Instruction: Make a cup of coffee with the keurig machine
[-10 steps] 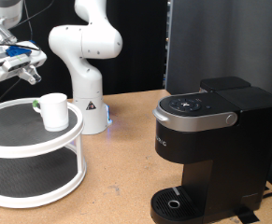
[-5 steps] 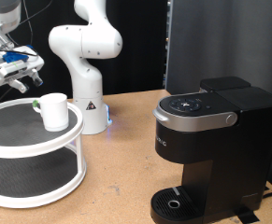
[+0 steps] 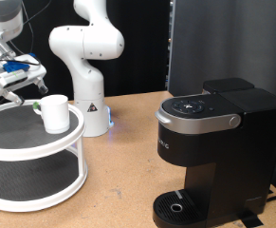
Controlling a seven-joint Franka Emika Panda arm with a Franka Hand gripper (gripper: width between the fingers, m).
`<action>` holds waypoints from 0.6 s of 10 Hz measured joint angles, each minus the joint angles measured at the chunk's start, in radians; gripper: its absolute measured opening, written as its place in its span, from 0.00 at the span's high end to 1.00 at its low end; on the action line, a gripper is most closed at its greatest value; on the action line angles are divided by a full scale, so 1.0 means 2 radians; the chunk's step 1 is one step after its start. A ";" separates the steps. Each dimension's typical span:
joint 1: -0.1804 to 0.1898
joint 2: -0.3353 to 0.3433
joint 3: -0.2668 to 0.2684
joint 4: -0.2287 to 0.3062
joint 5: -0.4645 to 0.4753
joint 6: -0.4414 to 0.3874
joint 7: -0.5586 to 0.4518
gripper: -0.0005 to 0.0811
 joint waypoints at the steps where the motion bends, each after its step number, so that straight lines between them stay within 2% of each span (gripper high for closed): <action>1: 0.003 0.008 0.000 -0.001 0.002 0.003 -0.007 0.02; 6: 0.003 0.038 -0.004 -0.011 0.009 0.008 -0.043 0.01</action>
